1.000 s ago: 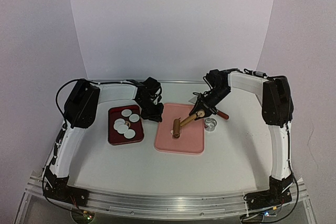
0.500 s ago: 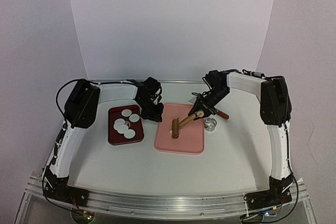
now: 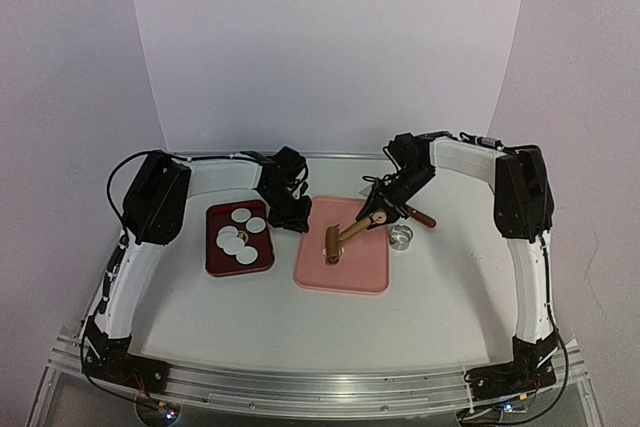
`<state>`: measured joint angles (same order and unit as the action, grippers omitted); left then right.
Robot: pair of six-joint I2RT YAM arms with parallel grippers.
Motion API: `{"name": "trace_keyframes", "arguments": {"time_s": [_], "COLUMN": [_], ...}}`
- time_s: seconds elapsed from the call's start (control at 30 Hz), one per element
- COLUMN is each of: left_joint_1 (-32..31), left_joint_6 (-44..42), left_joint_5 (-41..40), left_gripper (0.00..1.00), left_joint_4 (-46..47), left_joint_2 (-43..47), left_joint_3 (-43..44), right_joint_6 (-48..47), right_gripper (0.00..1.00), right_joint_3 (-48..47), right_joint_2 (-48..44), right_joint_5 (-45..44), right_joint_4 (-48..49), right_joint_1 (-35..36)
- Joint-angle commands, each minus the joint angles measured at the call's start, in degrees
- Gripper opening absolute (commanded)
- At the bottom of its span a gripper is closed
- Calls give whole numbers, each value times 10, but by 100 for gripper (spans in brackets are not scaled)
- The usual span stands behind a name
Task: Roll out the dumpling wrappers from the dough
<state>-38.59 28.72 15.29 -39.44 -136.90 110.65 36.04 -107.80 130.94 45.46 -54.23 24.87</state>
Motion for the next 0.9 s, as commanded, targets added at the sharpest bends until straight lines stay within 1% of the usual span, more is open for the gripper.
{"name": "trace_keyframes", "arguments": {"time_s": [0.0,0.3,0.5,0.73,0.87], "left_joint_1": [-4,-4,-2,14,17], "left_joint_6": [-7,-5,0,15,15], "left_joint_5": [9,17,11,11,11], "left_gripper": [0,0,0,0,0], "left_joint_4": [17,23,23,47,51], "left_joint_2": [-12,-9,-2,21,22], "left_joint_3": [15,7,-9,-50,-50], "right_joint_6": [5,6,19,31,34], "right_gripper": [0,0,0,0,0], "right_joint_3": [49,43,54,109,120], "right_joint_2": [99,103,87,42,30], "right_joint_5": [-322,-324,-353,-378,-383], "right_joint_4": [-38,-38,-38,-29,-26], "right_joint_1": [23,33,32,2,-6]}}
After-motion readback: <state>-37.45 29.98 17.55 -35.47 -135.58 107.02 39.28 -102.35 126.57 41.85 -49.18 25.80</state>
